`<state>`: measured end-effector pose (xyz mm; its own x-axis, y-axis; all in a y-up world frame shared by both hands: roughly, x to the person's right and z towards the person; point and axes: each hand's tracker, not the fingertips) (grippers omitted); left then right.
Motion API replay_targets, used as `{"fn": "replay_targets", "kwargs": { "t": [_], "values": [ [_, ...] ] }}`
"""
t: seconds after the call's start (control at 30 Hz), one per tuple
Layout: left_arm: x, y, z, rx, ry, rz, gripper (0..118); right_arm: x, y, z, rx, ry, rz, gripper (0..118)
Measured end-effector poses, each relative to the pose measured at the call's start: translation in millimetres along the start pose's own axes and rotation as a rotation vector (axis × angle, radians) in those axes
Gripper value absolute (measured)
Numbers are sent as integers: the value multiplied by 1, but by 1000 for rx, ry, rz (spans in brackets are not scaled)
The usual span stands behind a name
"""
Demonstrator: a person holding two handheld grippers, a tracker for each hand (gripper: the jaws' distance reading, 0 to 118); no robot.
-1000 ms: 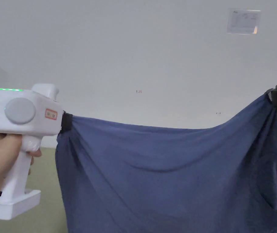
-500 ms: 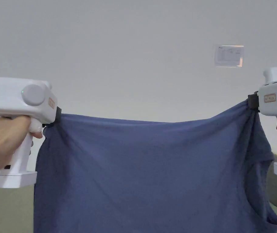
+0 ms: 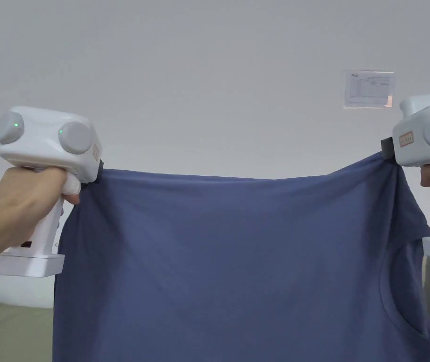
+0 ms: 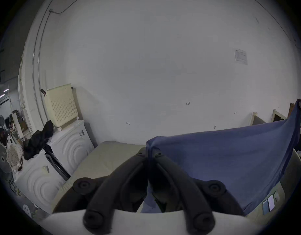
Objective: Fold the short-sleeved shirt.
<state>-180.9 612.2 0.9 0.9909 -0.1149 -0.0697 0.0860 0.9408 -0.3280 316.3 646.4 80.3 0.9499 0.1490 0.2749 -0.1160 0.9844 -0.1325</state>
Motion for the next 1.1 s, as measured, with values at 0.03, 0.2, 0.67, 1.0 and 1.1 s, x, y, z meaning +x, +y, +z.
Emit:
{"fn": "replay_targets", "kwargs": {
  "t": [0.03, 0.2, 0.67, 1.0, 1.1],
  "values": [
    [4, 3, -11, -4, 28, -20, 3, -3, -1, -10, 0, -1, 11, 0],
    [17, 4, -58, -3, 47, -21, 3, -15, -10, -55, -5, -5, 31, 0],
    [51, -115, -201, -155, 90, -54, 3, -69, -130, -156, -154, 21, 90, 0],
    [55, -280, -228, -369, -7, -80, 3, -69, -312, -127, -381, 107, 77, 0],
    [46, -324, -204, -409, -34, -80, 3, -60, -359, -90, -418, 131, 35, 0]
  ]
}}
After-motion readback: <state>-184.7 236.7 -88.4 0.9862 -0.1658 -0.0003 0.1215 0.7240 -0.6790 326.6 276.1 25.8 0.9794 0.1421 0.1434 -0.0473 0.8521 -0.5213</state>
